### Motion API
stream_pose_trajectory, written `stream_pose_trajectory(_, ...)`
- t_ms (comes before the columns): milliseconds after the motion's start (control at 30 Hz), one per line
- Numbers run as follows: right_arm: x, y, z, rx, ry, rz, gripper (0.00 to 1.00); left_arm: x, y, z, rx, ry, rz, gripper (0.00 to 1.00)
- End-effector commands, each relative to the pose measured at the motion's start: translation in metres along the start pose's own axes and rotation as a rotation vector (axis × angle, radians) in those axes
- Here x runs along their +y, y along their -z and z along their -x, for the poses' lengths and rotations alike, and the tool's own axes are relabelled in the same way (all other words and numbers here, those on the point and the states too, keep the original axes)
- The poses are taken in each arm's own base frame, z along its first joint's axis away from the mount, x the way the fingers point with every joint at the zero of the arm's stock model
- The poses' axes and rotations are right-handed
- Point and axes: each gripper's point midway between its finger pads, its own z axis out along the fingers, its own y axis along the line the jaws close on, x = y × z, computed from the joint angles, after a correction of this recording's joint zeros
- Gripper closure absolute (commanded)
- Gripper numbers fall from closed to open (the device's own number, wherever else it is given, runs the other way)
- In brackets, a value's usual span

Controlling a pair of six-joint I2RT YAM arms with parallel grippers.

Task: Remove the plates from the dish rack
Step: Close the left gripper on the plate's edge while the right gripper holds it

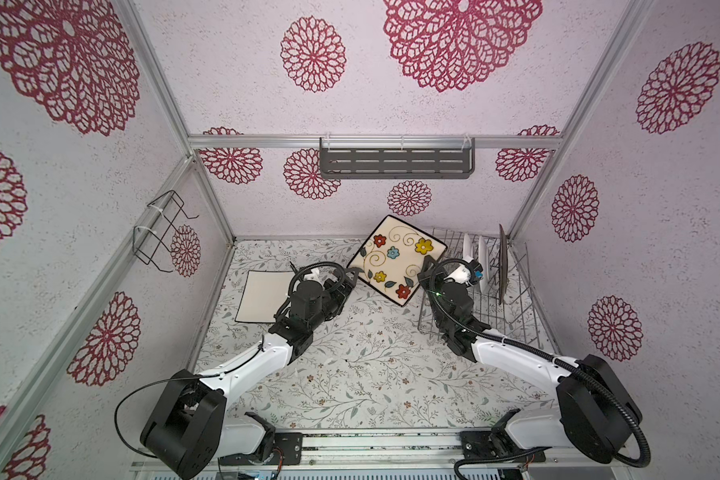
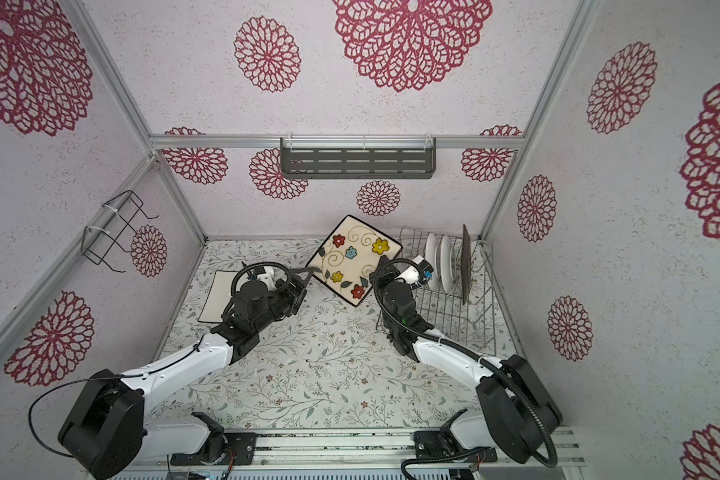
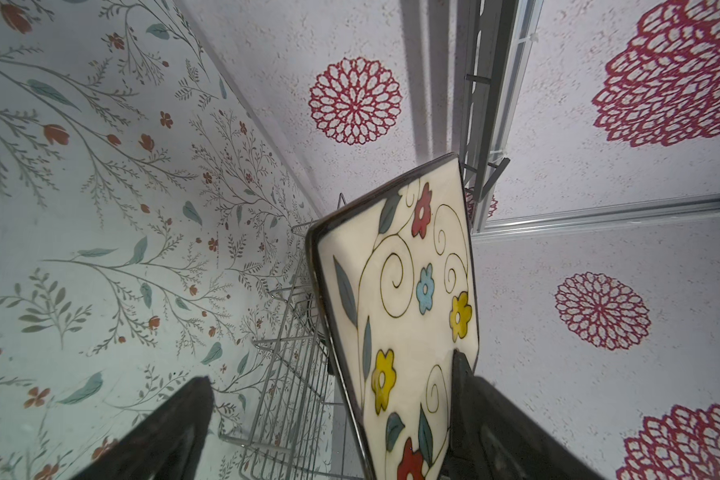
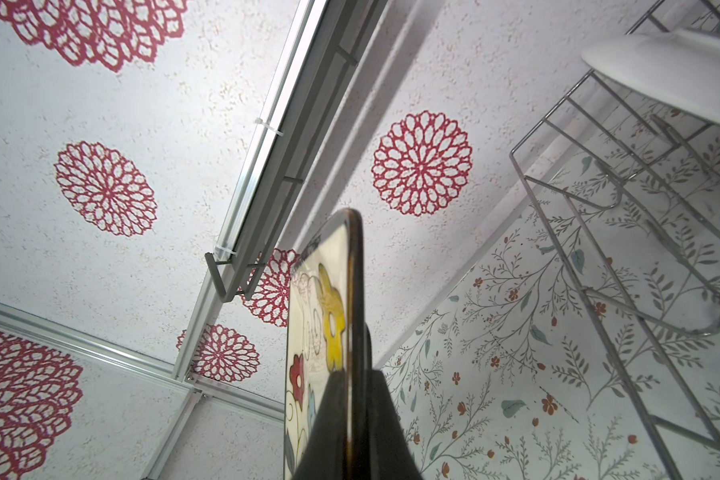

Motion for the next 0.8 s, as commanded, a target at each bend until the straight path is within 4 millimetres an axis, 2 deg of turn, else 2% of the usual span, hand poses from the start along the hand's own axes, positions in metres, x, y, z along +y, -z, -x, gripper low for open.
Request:
stream_pose_trajectory(0, 0.083, 0.015, 0.054, -0.144, -0.297, 0.277, 1.00, -0.035, -0.005, -0.004, 0.023, 0.002, -0.122, 0.05)
stream_pose_trajectory(133, 0.084, 0.015, 0.050, -0.139, -0.323, 0.289, 1.00, -0.044, -0.010, -0.008, 0.043, -0.015, -0.138, 0.05)
stream_pose_trajectory(233, 0.087, 0.014, 0.046, -0.130, -0.349, 0.298, 1.00, -0.043, -0.014, -0.008, 0.040, -0.009, -0.143, 0.07)
stream_pose_trajectory(400, 0.089, 0.016, 0.041, -0.135, -0.372, 0.310, 1.00, -0.044, -0.021, -0.004, 0.012, 0.023, -0.185, 0.18)
stream_pose_trajectory(767, 0.091, 0.021, 0.043, -0.155, -0.400, 0.316, 1.00, -0.045, -0.030, -0.014, 0.037, 0.035, -0.208, 0.38)
